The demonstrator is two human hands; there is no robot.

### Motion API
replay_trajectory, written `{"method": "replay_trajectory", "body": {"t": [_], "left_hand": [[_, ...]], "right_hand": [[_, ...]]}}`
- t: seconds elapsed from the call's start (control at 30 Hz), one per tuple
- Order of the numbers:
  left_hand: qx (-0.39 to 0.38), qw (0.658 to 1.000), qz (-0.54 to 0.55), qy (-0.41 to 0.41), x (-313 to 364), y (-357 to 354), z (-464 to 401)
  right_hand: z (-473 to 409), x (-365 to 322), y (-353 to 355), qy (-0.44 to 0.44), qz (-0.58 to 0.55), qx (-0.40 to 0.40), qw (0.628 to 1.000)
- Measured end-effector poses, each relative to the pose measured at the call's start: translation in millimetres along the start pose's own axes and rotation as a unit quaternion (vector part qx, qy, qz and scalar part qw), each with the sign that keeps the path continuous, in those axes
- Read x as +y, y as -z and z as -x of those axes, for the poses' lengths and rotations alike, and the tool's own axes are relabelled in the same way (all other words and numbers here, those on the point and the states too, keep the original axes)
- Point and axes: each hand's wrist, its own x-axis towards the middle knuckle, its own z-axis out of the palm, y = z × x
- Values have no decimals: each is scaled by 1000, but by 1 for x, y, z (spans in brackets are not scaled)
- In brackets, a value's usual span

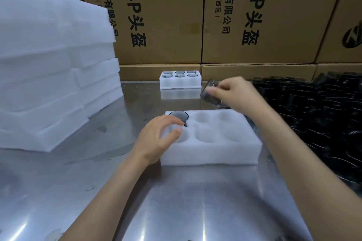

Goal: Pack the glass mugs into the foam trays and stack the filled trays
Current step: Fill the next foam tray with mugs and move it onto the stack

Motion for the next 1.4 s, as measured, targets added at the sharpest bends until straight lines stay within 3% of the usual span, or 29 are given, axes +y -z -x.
{"method": "replay_trajectory", "body": {"t": [0.1, 0.2, 0.33, 0.57, 0.77, 0.97, 1.17, 1.33, 1.4], "left_hand": [[0, 1000, 4, 1, 0, 0, 1], [-1, 1000, 0, -1, 0, 0, 0], [-4, 1000, -15, -4, 0, 0, -1], [-14, 999, -41, -4, 2, 1, 1], [-17, 999, -43, -3, 9, 1, -3], [-29, 999, 8, 14, 17, -5, -14], [-95, 993, -68, 7, 16, -11, -27], [-131, 983, -127, -12, 19, -8, -36], [-150, 976, -155, -31, 22, -10, -38]], "right_hand": [[7, -4, -27, 30, 94, -6, 995], [13, 1, -44, 53, 112, 6, 992], [11, 8, -46, 40, 99, -1, 994], [4, 12, -33, 19, 27, -99, 995], [5, 8, -34, 17, 52, -22, 998], [10, 1, -41, 61, 132, -17, 989], [10, 2, -41, 65, 128, -36, 989], [3, 12, -28, 67, 57, 12, 996], [9, 19, -29, 76, 46, -24, 996]]}}
